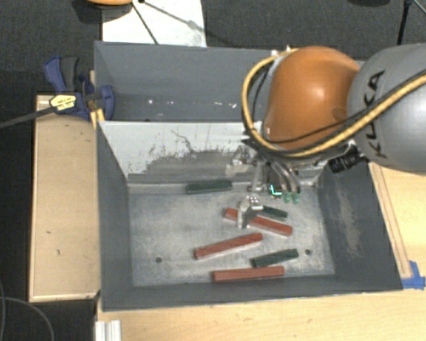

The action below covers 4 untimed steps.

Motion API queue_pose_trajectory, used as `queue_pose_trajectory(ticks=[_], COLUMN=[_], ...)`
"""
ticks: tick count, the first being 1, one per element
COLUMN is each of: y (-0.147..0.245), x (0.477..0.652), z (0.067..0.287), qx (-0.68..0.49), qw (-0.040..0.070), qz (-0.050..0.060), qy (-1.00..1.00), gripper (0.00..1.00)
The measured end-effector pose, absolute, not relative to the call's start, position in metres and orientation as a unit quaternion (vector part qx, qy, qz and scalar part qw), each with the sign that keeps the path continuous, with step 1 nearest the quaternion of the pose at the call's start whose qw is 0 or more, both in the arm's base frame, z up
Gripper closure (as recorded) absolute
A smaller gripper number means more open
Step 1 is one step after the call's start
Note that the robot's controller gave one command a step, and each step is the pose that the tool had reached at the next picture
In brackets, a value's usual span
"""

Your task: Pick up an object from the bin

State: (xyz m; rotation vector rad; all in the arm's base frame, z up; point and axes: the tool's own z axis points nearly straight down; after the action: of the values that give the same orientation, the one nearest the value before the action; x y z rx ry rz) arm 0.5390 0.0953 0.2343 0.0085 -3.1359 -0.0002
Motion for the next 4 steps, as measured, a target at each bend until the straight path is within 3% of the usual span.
queue_pose_trajectory(ticks=[1,2,3,4], y=[0.095,0.097,0.098,0.086], x=[0.54,0.535,0.524,0.508], z=[0.239,0.195,0.12,0.075], qx=[0.001,0.042,0.077,0.119], qw=[-0.001,-0.003,-0.003,-0.009], qz=[-0.001,-0.001,0.0,-0.001], qy=[-1.0,-0.999,-0.997,-0.993], gripper=[0.0,0.0,0.0,1.0])
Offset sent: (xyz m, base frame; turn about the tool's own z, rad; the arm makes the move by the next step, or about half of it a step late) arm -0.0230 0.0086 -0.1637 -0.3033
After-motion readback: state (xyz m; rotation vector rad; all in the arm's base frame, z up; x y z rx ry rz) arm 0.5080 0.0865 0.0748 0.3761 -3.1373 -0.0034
